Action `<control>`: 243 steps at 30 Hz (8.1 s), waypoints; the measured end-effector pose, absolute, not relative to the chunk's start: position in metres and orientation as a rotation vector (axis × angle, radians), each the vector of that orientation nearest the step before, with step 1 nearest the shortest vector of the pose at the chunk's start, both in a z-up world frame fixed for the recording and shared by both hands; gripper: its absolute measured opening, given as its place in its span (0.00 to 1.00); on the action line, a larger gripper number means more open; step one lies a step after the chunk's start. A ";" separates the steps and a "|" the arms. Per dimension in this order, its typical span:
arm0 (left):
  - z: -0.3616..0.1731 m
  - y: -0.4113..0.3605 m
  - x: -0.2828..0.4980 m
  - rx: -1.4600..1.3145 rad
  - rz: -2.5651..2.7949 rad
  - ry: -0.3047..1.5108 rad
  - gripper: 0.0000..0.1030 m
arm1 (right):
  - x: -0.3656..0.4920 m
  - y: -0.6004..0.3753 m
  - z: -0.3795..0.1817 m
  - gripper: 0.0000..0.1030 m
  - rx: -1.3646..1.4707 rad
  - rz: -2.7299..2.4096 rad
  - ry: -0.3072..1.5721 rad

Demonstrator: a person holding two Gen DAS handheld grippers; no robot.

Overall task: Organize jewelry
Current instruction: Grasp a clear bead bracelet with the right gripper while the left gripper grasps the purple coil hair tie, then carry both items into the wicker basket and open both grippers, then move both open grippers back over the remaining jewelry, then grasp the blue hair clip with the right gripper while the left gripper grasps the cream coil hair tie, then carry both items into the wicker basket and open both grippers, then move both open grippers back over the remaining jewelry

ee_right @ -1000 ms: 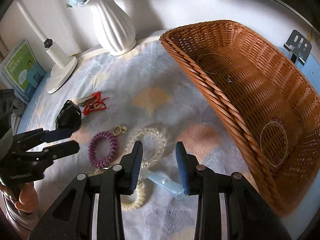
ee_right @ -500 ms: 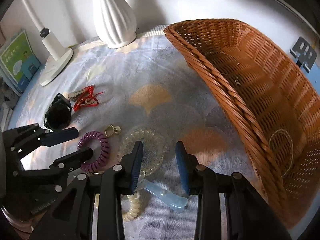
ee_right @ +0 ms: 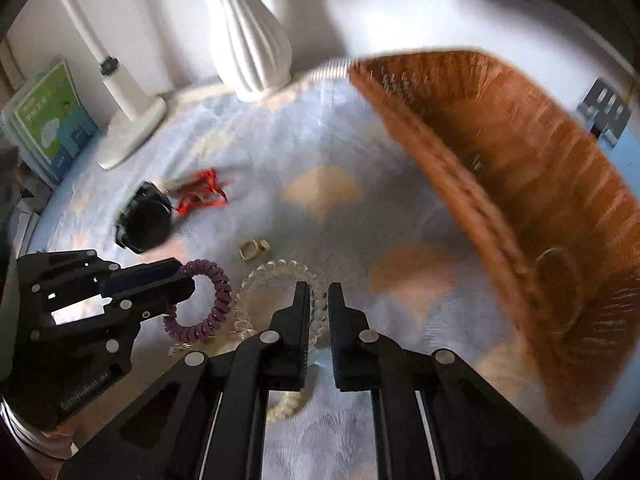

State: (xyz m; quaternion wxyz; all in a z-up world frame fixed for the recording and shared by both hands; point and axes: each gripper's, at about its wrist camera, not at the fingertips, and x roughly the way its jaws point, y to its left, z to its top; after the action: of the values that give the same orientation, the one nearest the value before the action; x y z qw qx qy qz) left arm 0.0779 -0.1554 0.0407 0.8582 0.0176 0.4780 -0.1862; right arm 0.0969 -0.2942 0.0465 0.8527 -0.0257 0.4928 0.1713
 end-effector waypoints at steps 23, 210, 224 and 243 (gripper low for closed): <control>0.156 -0.283 0.163 0.111 -0.572 0.847 0.10 | 0.141 -0.481 0.130 0.10 0.158 -0.016 0.915; 0.113 -0.291 0.218 -0.017 -0.640 0.959 0.38 | 0.171 -0.478 0.099 0.14 0.226 0.136 1.027; 0.177 -0.173 0.115 -0.099 -0.576 0.822 0.51 | 0.064 -0.396 0.193 0.48 0.153 0.324 0.828; 0.076 -0.116 0.019 -0.007 -0.599 0.941 0.53 | 0.075 -0.275 0.100 0.48 -0.018 0.464 1.055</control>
State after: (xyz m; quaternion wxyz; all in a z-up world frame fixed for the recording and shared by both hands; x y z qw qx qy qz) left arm 0.0192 -0.1158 0.0765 0.8485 -0.0034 0.4465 -0.2840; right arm 0.0748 -0.2747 0.1004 0.8385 -0.0087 0.4988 0.2193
